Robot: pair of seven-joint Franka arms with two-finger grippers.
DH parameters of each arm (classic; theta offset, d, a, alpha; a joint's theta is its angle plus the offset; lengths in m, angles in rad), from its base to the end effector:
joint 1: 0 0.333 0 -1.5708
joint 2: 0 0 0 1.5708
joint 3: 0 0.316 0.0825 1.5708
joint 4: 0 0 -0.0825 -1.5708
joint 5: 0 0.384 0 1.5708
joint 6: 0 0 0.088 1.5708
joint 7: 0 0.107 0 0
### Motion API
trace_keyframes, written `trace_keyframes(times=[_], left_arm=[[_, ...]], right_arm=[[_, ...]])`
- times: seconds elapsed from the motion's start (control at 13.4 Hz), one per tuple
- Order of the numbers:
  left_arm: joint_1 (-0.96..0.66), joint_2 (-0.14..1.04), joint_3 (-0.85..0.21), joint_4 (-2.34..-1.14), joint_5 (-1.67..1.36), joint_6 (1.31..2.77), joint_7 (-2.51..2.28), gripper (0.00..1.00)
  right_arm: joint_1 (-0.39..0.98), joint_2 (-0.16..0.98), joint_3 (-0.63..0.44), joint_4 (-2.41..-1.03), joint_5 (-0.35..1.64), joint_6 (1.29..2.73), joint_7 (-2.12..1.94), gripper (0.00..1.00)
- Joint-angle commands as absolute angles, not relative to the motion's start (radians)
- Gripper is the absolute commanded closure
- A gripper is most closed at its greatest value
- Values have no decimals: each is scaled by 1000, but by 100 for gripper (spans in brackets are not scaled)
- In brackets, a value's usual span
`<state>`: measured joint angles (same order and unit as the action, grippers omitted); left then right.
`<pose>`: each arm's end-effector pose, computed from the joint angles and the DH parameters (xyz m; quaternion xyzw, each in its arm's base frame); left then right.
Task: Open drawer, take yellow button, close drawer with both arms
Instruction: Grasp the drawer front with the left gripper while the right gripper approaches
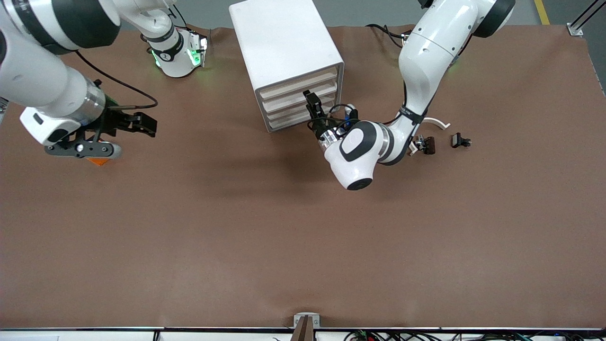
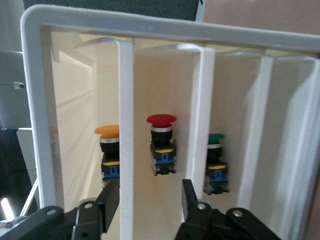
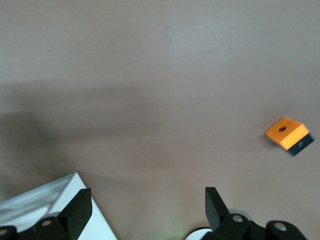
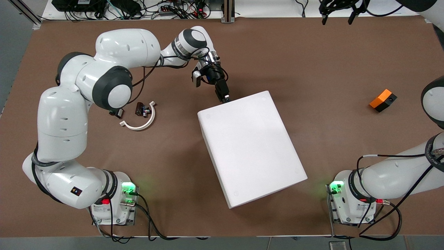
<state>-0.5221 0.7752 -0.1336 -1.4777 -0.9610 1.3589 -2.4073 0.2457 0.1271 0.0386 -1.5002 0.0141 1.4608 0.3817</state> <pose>0.4543 -0.4578 0.2408 -0.4180 -0.6629 0.5083 0.3571 0.5556 0.1626 0.5766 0.9953 -0.0483 -0.0816 0.0182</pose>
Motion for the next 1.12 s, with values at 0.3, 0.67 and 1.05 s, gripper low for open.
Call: trace_keyframes(times=[0.3, 0.67, 1.05], left_arm=[[-583, 782, -130, -1462, -994, 1315, -2425, 52], [-594, 788, -129, -1463, -1000, 1315, -2424, 84], [-580, 804, -118, -1460, -994, 1316, -2421, 100]], right_arm=[[419, 133, 37, -1474, 108, 1430, 953, 0], [466, 137, 35, -1474, 186, 1459, 1239, 0], [466, 153, 35, -1473, 184, 1460, 1241, 0]])
